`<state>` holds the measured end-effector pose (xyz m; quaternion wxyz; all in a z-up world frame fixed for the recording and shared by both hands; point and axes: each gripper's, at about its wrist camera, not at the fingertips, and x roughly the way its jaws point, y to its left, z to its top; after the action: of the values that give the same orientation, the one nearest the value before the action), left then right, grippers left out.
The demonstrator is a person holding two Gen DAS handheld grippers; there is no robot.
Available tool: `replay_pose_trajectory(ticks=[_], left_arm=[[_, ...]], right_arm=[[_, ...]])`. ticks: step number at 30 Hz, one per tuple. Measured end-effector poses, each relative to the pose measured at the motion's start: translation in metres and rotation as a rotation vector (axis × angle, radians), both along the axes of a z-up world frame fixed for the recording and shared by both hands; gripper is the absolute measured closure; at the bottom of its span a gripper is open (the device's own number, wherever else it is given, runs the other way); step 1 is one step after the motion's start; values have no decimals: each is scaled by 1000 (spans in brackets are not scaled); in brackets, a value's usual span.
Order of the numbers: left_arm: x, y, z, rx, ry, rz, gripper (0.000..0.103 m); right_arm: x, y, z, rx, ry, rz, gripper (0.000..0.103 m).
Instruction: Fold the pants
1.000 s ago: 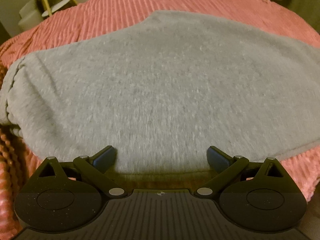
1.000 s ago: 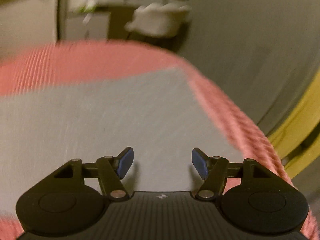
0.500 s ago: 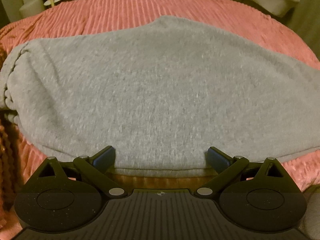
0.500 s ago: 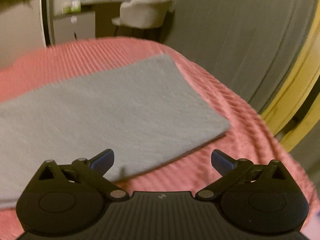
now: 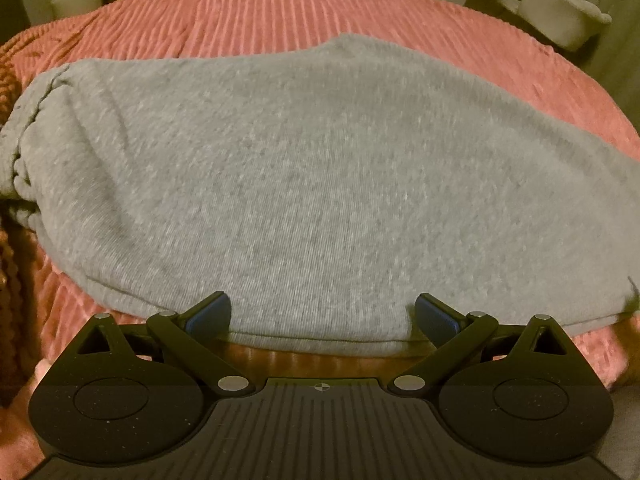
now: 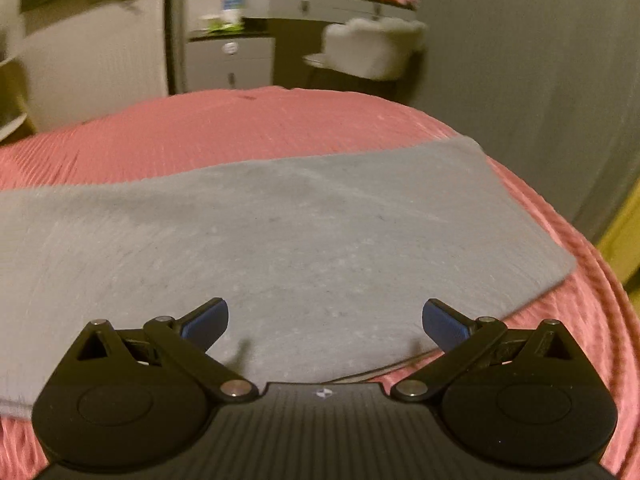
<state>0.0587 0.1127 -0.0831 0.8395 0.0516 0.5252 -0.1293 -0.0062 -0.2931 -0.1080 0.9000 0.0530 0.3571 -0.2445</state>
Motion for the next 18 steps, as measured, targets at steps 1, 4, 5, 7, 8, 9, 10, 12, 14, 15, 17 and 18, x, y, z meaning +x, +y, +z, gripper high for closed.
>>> replay_pose_trajectory(ticks=[1,4,5,7,8,9,10,12,14,15,17,18], left_arm=[[0,-1,0,6,-2,0,2],[-1,-2,-1,9,-12,-2,2],[-1,-3,-1,2,-17,-3,2],[-2,-3,0,-17,-23,-6,2],[-2,-3,1,-28,-25,-11,2],[-3,-3,1,-42,-27,-16,2],[-2,-3,1,-53,-29,-21,2],[-2,-4,1,-67,-30,-25,1],[-1,-6,-1,-62,-27,-25,1],[0,-6,-1,-61,-26,-25,1],[0,-7,-2,-61,-25,-26,1],[0,-7,-2,-63,-25,-25,1]], right_arm=[[-2,1,2,-1,-19,12,0],[-9,-2,9,41,-85,24,0],[-9,-7,9,63,-94,16,0],[-10,-14,6,99,-98,4,0],[-8,-16,4,104,-93,-5,0],[-6,-19,0,106,-88,-11,0],[-8,-18,-1,110,-85,-18,0],[-8,-17,-3,101,-78,-32,0],[-5,-14,-5,66,-67,-56,0],[-4,-12,-5,45,-60,-63,0],[-3,-9,-6,32,-48,-51,0],[-1,-8,-7,26,-36,-48,0]])
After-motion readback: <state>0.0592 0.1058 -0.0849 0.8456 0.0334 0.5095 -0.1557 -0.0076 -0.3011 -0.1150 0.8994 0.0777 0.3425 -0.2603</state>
